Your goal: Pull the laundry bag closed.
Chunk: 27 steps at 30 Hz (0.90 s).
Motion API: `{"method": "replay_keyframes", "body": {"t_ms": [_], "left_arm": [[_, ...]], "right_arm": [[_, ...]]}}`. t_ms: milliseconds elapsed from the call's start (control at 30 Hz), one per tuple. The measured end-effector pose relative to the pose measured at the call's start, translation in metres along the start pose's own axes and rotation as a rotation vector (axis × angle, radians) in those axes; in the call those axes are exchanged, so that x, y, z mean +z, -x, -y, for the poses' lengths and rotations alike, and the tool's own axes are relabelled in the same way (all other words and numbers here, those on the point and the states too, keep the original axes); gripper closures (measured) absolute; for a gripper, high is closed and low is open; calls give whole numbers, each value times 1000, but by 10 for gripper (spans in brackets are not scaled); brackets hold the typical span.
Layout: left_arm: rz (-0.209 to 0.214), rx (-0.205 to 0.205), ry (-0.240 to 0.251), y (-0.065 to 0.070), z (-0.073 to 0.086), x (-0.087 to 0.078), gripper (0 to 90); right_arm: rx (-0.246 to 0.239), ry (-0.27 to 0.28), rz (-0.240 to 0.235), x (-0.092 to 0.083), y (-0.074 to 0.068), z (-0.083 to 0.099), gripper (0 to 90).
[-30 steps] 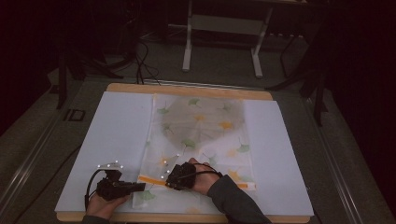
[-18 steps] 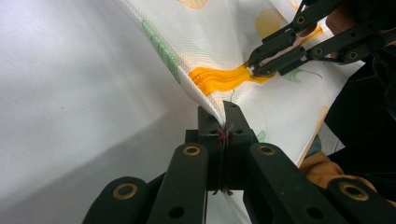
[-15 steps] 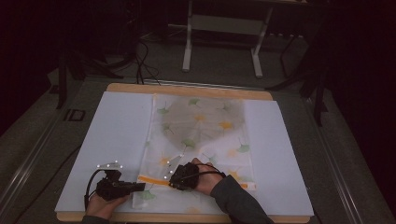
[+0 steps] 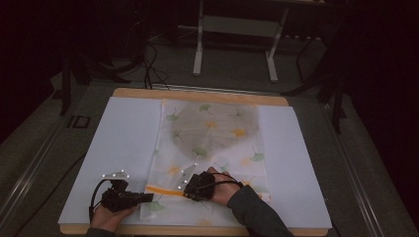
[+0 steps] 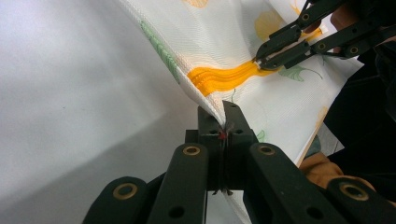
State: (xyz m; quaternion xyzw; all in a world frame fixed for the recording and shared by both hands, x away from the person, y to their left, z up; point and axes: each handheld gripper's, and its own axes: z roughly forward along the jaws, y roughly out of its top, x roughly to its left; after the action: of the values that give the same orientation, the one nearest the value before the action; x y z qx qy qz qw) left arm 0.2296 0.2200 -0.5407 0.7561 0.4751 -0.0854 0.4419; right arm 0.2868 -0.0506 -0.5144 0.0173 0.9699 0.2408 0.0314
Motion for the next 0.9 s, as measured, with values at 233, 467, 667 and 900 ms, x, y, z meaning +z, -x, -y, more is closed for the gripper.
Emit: {"method": "replay_keyframes", "body": {"t_ms": [233, 467, 667, 900], "left_arm": [[-1, -1, 0, 0, 0, -1, 886], [-3, 1, 2, 0, 0, -1, 886], [0, 2, 1, -1, 0, -1, 886], [3, 2, 5, -1, 0, -2, 886]], "right_arm": [[6, -17, 5, -4, 1, 5, 848], [12, -29, 6, -8, 2, 11, 848], [11, -39, 9, -10, 3, 15, 848], [11, -53, 13, -13, 3, 18, 848]]}}
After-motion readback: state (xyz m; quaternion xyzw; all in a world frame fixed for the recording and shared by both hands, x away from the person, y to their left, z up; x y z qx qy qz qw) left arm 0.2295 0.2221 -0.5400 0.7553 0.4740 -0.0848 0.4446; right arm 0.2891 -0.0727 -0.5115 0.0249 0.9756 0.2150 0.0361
